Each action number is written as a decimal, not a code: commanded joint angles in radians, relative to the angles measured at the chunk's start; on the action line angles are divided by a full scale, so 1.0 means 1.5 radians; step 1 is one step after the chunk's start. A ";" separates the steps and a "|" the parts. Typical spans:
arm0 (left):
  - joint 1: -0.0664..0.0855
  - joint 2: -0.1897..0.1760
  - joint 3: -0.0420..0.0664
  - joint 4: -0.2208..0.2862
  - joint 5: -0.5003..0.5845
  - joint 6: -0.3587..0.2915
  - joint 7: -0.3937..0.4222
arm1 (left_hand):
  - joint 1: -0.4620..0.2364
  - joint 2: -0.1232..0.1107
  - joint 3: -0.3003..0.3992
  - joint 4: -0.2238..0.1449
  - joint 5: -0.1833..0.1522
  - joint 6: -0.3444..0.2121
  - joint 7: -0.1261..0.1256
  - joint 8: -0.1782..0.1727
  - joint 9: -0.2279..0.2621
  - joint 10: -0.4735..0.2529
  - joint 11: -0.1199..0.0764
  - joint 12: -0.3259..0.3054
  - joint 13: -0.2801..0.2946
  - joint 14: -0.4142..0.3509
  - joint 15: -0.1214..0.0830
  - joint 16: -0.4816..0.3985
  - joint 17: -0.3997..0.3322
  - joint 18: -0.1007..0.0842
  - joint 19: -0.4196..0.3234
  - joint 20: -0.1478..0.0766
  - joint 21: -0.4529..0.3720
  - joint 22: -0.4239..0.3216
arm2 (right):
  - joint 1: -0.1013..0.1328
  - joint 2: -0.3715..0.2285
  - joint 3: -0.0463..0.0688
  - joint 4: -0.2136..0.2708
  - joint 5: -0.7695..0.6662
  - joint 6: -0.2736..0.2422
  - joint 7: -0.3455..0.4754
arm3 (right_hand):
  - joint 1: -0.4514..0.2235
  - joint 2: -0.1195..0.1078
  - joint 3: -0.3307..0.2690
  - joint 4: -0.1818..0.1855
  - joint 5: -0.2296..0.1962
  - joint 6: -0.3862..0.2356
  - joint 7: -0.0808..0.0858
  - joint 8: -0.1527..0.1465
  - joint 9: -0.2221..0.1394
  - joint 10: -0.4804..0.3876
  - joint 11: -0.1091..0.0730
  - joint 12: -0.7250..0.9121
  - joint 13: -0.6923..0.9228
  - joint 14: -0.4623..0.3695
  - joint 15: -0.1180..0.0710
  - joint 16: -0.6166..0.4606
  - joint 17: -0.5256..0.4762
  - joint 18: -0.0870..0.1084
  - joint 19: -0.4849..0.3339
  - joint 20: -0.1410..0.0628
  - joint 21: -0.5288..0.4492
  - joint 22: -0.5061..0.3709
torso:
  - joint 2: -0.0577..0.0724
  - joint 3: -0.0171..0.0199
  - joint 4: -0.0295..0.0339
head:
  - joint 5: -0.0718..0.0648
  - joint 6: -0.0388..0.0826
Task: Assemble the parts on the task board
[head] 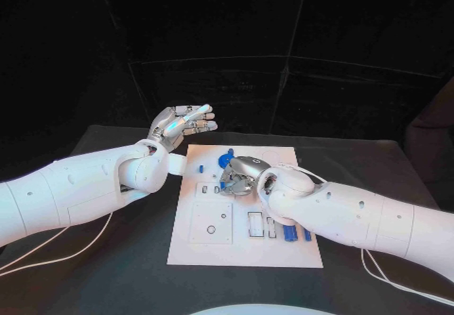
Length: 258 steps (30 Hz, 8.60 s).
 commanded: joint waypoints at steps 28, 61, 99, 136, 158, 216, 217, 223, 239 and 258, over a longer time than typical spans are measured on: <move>0.001 0.001 0.001 0.000 0.003 0.009 0.002 | 0.000 0.004 -0.001 -0.005 0.004 0.003 0.011 -0.003 0.000 0.004 0.001 -0.004 0.000 0.005 -0.002 -0.003 -0.001 0.004 0.005 0.002 -0.005 -0.001 | -0.003 0.002 -0.003 -0.002 -0.017 0.028 -0.029 | -0.025 -0.042 -0.019 0.011 0.005 -0.061 0.017 -0.031 -0.003 -0.031 0.017 -0.035 -0.004 0.049 0.016 -0.008 0.074 -0.007 -0.006 0.015 -0.004 0.082 | 0.000 0.0003 0.0001 | -0.003 -0.002; 0.001 -0.008 0.001 -0.016 -0.134 0.051 -0.051 | -0.015 0.017 -0.011 -0.005 0.006 0.077 -0.054 0.012 0.003 0.189 -0.080 0.043 0.021 0.320 -0.103 0.157 0.113 0.006 0.267 -0.098 0.102 0.044 | 0.018 -0.128 -0.002 0.115 0.088 -0.147 0.203 | -0.021 -0.071 -0.105 0.069 0.029 -0.163 0.037 -0.031 -0.003 -0.066 0.036 -0.071 -0.047 0.045 0.033 -0.015 0.062 -0.004 -0.017 0.032 -0.013 0.068 | -0.005 0.0025 -0.0015 | -0.003 0.005; 0.067 0.101 -0.036 -0.060 -0.595 0.297 -0.765 | -0.080 0.034 -0.189 0.219 0.003 0.022 -0.125 0.300 0.260 0.222 -0.148 0.649 0.621 0.364 -0.167 0.950 0.999 -0.054 0.388 -0.169 0.726 0.648 | 0.119 -0.289 0.000 0.077 0.357 -0.040 0.204 | 0.010 -0.050 -0.121 0.070 0.082 -0.143 0.031 -0.016 0.000 -0.065 0.030 -0.069 -0.052 0.040 0.027 -0.030 0.040 0.002 -0.035 0.027 -0.027 0.045 | -0.041 0.0183 -0.0067 | 0.017 -0.020; 0.069 0.177 -0.046 -0.132 -0.618 0.349 -0.798 | -0.046 0.044 -0.191 0.218 0.004 -0.011 -0.126 0.343 0.306 0.216 -0.148 0.656 0.623 0.364 -0.167 0.950 0.999 -0.056 0.385 -0.169 0.740 0.668 | 0.119 -0.271 0.000 0.059 0.349 -0.035 0.195 | 0.014 -0.047 -0.128 0.073 0.106 -0.140 0.029 -0.013 -0.001 -0.064 0.028 -0.070 -0.055 0.040 0.025 -0.032 0.038 0.003 -0.037 0.026 -0.030 0.042 | -0.040 0.0171 -0.0074 | 0.017 -0.034; 0.067 0.197 -0.047 -0.146 -0.619 0.374 -0.803 | -0.030 0.049 -0.180 0.208 0.004 -0.020 -0.125 0.352 0.318 0.213 -0.148 0.657 0.622 0.364 -0.166 0.950 0.999 -0.056 0.383 -0.168 0.741 0.669 | 0.119 -0.263 0.000 0.053 0.348 -0.028 0.194 | 0.016 -0.045 -0.128 0.073 0.109 -0.140 0.029 -0.013 -0.001 -0.064 0.028 -0.069 -0.055 0.040 0.025 -0.032 0.038 0.003 -0.037 0.026 -0.030 0.042 | -0.040 0.0170 -0.0067 | 0.016 -0.038; 0.066 0.211 -0.047 -0.160 -0.636 0.388 -0.798 | -0.006 0.042 -0.156 0.178 0.004 -0.052 -0.117 0.351 0.331 0.207 -0.141 0.659 0.622 0.364 -0.161 0.950 0.999 -0.057 0.380 -0.164 0.744 0.676 | 0.119 -0.248 -0.001 0.041 0.348 -0.008 0.189 | 0.017 -0.042 -0.129 0.074 0.112 -0.140 0.029 -0.012 -0.001 -0.062 0.028 -0.067 -0.053 0.041 0.025 -0.032 0.040 0.003 -0.036 0.025 -0.030 0.042 | -0.039 0.0170 -0.0067 | 0.015 -0.044; 0.066 0.211 -0.047 -0.160 -0.636 0.388 -0.798 | -0.006 0.042 -0.156 0.178 0.004 -0.053 -0.117 0.351 0.331 0.206 -0.141 0.659 0.622 0.364 -0.161 0.950 0.999 -0.057 0.380 -0.164 0.745 0.677 | 0.119 -0.248 -0.001 0.041 0.348 -0.008 0.189 | 0.016 -0.042 -0.129 0.075 0.112 -0.140 0.029 -0.012 -0.001 -0.061 0.028 -0.067 -0.053 0.041 0.025 -0.031 0.040 0.003 -0.036 0.025 -0.030 0.042 | -0.039 0.0169 -0.0068 | 0.015 -0.044; 0.066 0.212 -0.047 -0.160 -0.636 0.389 -0.795 | 0.014 0.053 -0.133 0.161 0.004 -0.060 -0.113 0.340 0.324 0.202 -0.137 0.659 0.620 0.364 -0.158 0.950 0.999 -0.056 0.378 -0.161 0.743 0.676 | 0.119 -0.248 -0.001 0.039 0.348 -0.005 0.187 | 0.015 -0.041 -0.130 0.076 0.113 -0.140 0.029 -0.012 -0.001 -0.061 0.028 -0.066 -0.052 0.041 0.025 -0.031 0.040 0.003 -0.036 0.025 -0.030 0.042 | -0.039 0.0170 -0.0066 | 0.015 -0.045; 0.065 0.205 -0.047 -0.152 -0.616 0.378 -0.771 | 0.080 0.043 0.111 0.024 0.044 -0.066 -0.116 0.316 0.304 0.191 -0.143 0.641 0.601 0.364 -0.154 0.950 0.999 -0.057 0.375 -0.157 0.742 0.679 | 0.119 -0.246 -0.001 0.036 0.348 0.004 0.183 | 0.015 -0.041 -0.130 0.076 0.113 -0.140 0.029 -0.012 -0.001 -0.061 0.028 -0.066 -0.052 0.041 0.025 -0.031 0.040 0.003 -0.036 0.025 -0.030 0.042 | -0.039 0.0173 -0.0064 | 0.015 -0.046; 0.065 0.148 -0.047 -0.084 -0.588 0.289 -0.781 | -0.054 -0.047 0.375 0.006 0.033 -0.073 -0.115 0.368 0.335 0.197 -0.140 0.648 0.592 0.364 -0.158 0.950 0.999 -0.053 0.373 -0.158 0.732 0.673 | 0.119 -0.245 -0.001 0.021 0.344 0.003 0.194 | 0.008 -0.039 -0.136 0.084 0.110 -0.140 0.029 -0.012 -0.001 -0.060 0.028 -0.065 -0.053 0.041 0.025 -0.032 0.040 0.003 -0.037 0.025 -0.031 0.041 | -0.039 0.0186 -0.0030 | 0.023 -0.044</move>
